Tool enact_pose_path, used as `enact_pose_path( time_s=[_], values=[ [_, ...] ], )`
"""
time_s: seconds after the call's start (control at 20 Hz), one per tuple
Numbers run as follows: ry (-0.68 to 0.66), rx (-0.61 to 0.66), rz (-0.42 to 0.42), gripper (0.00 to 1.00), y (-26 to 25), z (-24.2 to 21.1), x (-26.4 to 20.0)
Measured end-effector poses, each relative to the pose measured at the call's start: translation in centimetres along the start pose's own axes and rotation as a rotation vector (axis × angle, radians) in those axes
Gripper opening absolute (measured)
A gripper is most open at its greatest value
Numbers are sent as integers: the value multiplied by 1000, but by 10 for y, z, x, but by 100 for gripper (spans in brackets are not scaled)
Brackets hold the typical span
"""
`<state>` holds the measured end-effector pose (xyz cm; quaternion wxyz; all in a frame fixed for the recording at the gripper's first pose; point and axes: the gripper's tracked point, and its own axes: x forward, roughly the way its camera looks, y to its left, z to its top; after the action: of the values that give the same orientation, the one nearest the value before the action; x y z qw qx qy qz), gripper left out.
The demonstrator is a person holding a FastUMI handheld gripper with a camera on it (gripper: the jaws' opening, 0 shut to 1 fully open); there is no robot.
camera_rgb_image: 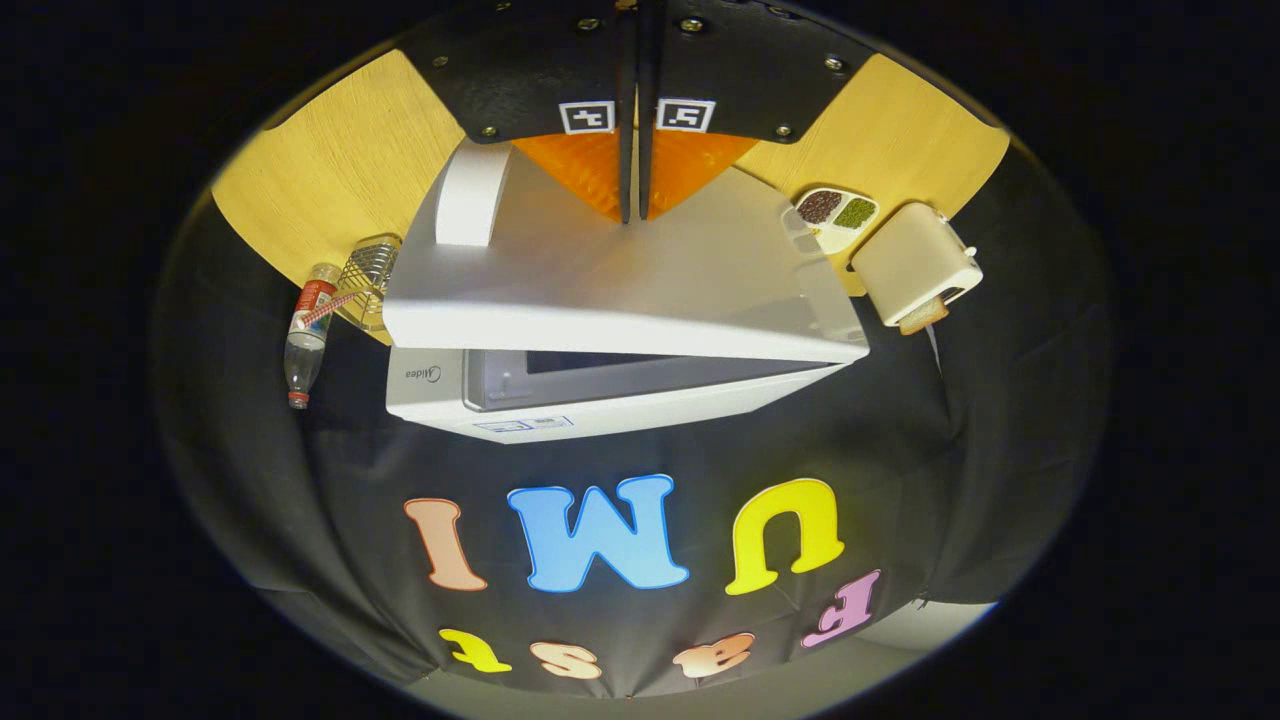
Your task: Open the microwave, put the food inside, and close the microwave door.
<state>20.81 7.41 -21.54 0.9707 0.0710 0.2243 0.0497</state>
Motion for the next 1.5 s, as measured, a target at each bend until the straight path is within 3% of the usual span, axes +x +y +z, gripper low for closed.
enact_pose_path(
  time_s=[0.95,1.15,1.5],
  values=[
    [-56,27,-111,4,-31,44,81],
    [-67,30,-104,6,-19,53,58],
    [-183,-69,-82,6,4,76,-28]
  ],
)
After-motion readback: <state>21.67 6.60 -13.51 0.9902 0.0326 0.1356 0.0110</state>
